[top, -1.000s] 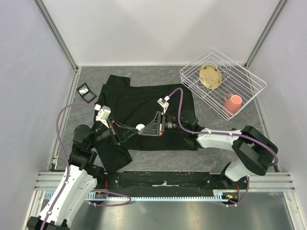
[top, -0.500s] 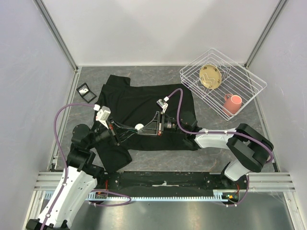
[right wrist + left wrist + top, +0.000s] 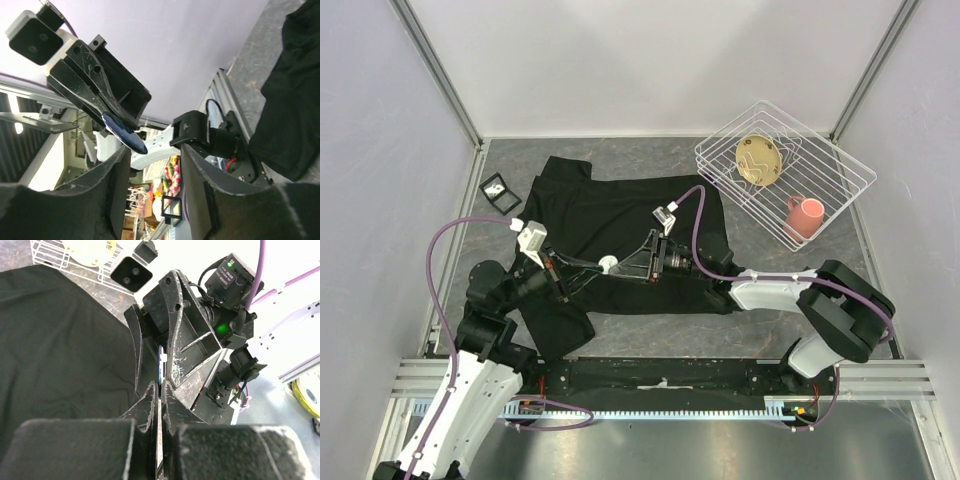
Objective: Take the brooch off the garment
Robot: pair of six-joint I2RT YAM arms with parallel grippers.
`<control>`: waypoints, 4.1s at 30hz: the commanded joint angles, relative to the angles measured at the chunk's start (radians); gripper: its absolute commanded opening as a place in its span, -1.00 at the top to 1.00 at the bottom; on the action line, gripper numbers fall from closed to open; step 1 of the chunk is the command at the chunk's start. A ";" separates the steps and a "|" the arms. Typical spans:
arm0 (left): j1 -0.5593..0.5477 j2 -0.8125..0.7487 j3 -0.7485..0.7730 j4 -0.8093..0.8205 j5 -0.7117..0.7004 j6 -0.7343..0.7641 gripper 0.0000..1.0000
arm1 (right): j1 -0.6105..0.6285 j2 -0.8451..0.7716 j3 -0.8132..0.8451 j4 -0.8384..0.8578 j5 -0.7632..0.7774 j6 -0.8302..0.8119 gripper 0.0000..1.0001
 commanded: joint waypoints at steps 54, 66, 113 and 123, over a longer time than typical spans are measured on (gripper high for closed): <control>-0.006 0.521 0.592 -0.719 -1.036 0.433 0.96 | -0.034 -0.377 0.225 -1.153 0.495 -0.981 -0.30; 0.012 1.172 0.784 -0.267 -1.519 0.841 0.96 | -0.034 -0.426 0.099 -1.084 0.414 -0.954 -0.32; 0.269 1.807 1.155 -0.168 -1.566 1.046 0.97 | -0.089 -0.502 0.094 -1.114 0.406 -1.029 -0.38; 0.284 1.834 1.181 -0.191 -1.576 1.040 0.97 | -0.088 -0.503 0.102 -1.114 0.401 -1.027 -0.39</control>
